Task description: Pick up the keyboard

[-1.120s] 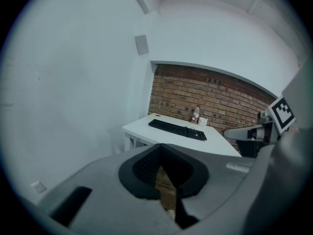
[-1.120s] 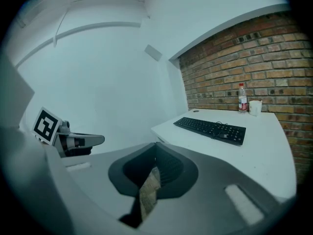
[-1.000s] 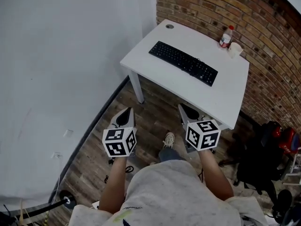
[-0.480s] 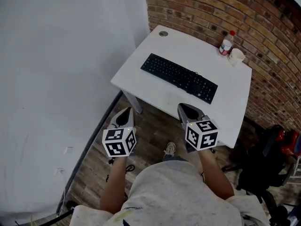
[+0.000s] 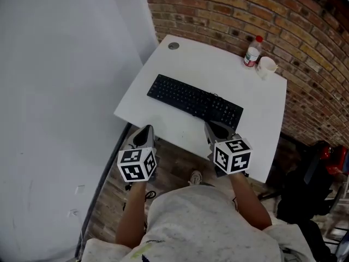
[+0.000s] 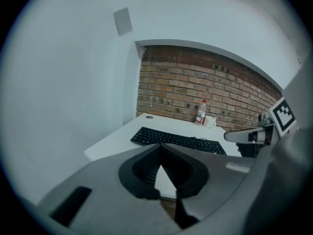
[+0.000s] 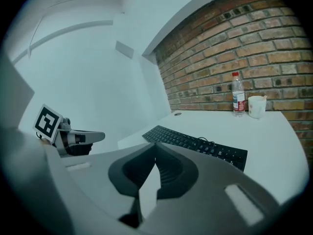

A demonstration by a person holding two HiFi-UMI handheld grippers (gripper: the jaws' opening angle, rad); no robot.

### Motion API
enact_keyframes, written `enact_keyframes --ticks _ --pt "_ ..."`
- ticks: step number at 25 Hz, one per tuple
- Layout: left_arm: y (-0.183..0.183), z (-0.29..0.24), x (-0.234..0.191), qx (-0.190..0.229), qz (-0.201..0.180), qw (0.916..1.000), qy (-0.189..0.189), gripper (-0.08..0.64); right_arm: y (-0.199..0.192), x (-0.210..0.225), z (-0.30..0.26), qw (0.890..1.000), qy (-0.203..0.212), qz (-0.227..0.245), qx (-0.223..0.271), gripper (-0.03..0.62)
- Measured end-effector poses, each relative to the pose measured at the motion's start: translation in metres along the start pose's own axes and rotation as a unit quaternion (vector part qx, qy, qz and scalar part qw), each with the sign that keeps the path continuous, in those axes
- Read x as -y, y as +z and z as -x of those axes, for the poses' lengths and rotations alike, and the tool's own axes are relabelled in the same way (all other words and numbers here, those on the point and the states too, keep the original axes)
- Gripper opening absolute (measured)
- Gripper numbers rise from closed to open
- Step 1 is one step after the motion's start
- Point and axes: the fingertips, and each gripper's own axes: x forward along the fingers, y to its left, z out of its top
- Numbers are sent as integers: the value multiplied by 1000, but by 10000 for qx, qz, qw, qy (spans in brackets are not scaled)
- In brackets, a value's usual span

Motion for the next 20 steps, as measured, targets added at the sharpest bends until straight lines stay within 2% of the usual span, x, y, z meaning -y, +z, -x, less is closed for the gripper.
enact_keyframes --ticks 5,11,15,20 --pt "5 -24 4 -86 -19 10000 -36 -6 -1 33 -1 9996 -231 -157 -24 11" --pt "9 -58 2 -180 -67 9995 -233 -6 -4 75 1 9962 -753 -435 33 11" --pt "17 -86 -2 -203 -112 9985 -490 -5 -5 99 -2 9906 -1248 -553 75 11" --pt "22 -126 -15 -398 -338 9960 -722 36 -10 121 -13 9801 -1814 -805 34 13"
